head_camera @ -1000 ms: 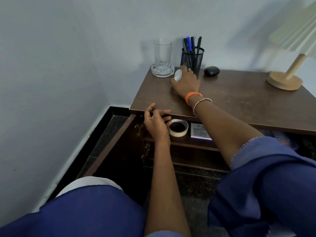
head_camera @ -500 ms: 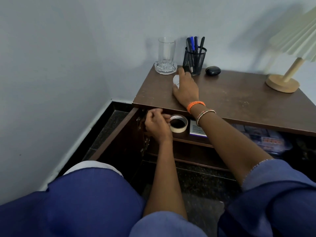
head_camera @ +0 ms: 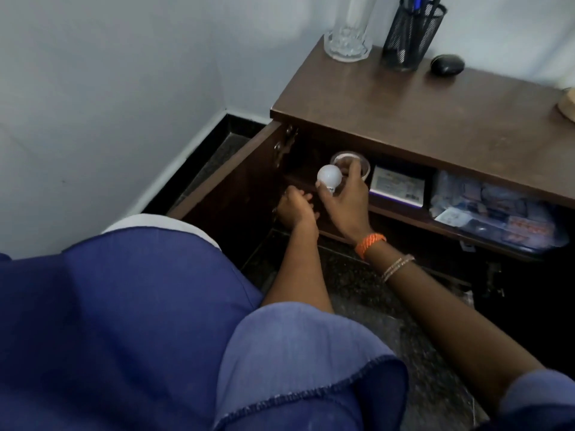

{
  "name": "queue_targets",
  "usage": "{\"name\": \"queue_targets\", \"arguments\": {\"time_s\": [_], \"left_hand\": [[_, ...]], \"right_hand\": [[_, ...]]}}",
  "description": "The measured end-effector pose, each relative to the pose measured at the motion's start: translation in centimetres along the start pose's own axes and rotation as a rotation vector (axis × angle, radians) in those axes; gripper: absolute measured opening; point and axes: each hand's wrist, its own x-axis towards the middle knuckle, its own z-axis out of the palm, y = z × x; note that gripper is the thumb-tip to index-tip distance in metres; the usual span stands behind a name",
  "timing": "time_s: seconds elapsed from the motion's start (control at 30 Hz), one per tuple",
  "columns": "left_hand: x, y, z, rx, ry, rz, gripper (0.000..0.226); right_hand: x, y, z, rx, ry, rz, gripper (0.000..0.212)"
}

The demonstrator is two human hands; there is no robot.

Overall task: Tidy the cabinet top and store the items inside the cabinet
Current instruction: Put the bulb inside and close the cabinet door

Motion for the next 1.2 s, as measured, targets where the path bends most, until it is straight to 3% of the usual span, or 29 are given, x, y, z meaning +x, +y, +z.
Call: {"name": "queue_targets", "arguments": {"time_s": [0.2,0.37,0.53,0.73,0.93,1.03,1.2], "left_hand": [[0.4,-0.6,-0.3,0.123,-0.106,-0.068,0.035],[1.0,-1.0,-0.1,0.157,-0.128,-0.075,0.032],[1.6,-2.3,0.1,0.145,-0.12,-0.083,0.028],[2.2,-4.8,-0.5,0.143,-0.076,-0.118,0.014],[3.2,-4.7,-1.5,0.137,-0.027,-0.108,0.015],[3.6,-4.9,-2.1,0.119,-0.018,-0.108,0.021],[3.9,-4.9,-3.0,0.1,-0.004,-0.12,0.015]], "right_hand": [[5.5,2.7,3.3,-0.131,-0.088,0.043,0.046],[9.9,4.5,5.6,-0.457,-0.147,0.099,0.057],[11.6,4.5,6.3,-0.614,-0.189,0.165,0.059],[12.7,5.8,6.8,-0.599,-0.242,0.149,0.06],[13.2,6.1,7.2,-0.493,-0.246,0.153,0.057],[13.2,5.5,7.3,-0.559,-0.265,0.168,0.054],[13.5,5.8,7.7,-0.558,-0.314,0.2,0.067]]}}
